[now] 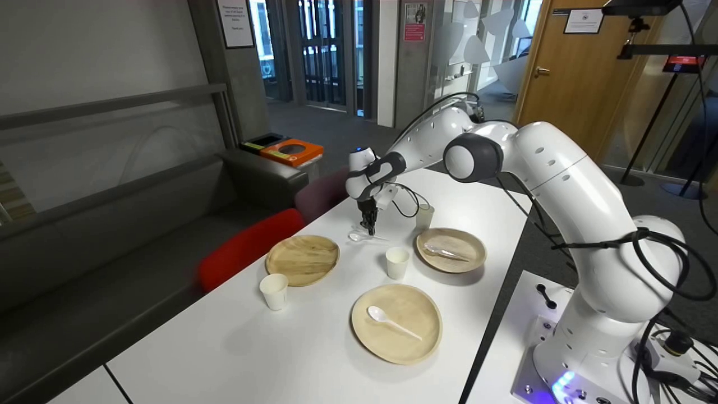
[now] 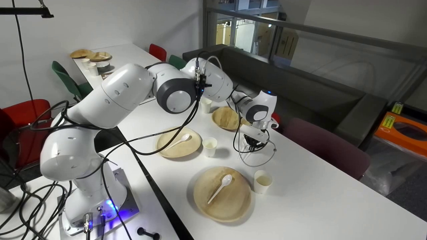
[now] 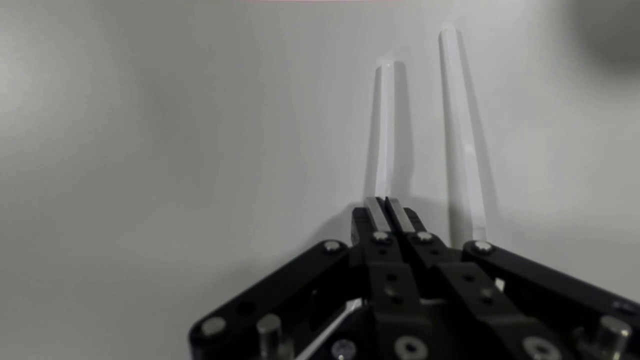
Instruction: Put the spoon on the wooden plate to the left
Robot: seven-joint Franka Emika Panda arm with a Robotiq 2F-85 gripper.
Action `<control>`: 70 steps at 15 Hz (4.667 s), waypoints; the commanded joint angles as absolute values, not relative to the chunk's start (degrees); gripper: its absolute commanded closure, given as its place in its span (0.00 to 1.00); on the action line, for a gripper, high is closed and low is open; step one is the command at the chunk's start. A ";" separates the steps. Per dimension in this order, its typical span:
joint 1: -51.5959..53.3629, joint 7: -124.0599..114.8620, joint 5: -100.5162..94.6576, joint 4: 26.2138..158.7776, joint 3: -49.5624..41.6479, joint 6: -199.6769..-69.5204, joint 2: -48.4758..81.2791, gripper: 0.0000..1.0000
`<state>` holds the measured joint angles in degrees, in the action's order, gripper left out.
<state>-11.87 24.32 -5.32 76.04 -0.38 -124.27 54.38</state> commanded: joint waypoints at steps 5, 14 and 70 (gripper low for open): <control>-11.91 22.85 -5.09 81.76 -0.44 -132.43 49.13 0.99; -11.66 17.93 -2.30 84.27 -0.46 -117.43 42.22 0.99; -0.31 111.02 -20.32 77.05 3.73 -121.03 43.97 0.99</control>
